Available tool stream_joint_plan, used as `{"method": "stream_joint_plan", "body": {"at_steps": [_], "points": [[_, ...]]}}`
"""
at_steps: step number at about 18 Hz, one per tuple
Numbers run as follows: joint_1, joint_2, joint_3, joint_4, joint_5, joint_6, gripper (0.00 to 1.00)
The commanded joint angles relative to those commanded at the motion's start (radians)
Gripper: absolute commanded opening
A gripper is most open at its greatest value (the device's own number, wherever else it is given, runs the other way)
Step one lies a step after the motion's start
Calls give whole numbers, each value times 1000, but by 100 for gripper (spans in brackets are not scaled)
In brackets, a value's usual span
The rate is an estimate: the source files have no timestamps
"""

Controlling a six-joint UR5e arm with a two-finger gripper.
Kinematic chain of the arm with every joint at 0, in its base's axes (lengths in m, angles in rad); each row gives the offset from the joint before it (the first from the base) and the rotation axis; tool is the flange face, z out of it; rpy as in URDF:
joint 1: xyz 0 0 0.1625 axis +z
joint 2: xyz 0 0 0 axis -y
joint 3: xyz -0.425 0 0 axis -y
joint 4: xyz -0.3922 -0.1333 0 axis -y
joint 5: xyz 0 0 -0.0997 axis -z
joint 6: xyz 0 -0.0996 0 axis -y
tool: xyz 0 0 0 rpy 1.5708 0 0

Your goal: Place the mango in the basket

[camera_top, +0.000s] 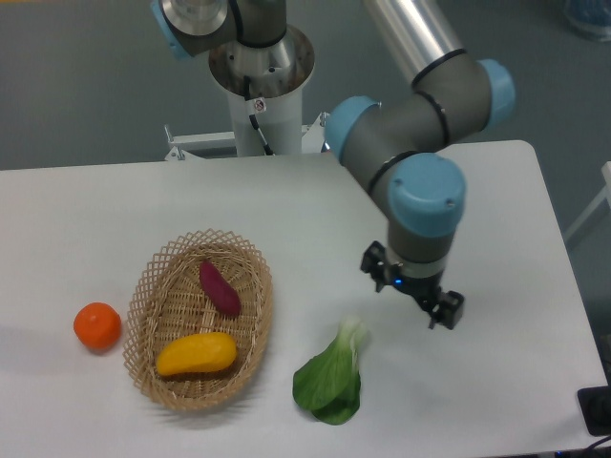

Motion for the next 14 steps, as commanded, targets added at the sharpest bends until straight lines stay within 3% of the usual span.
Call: {"method": "stream_joint_plan", "body": {"at_steps": [14], "points": [[77,-8,18,-20,-14,112,100]]}}
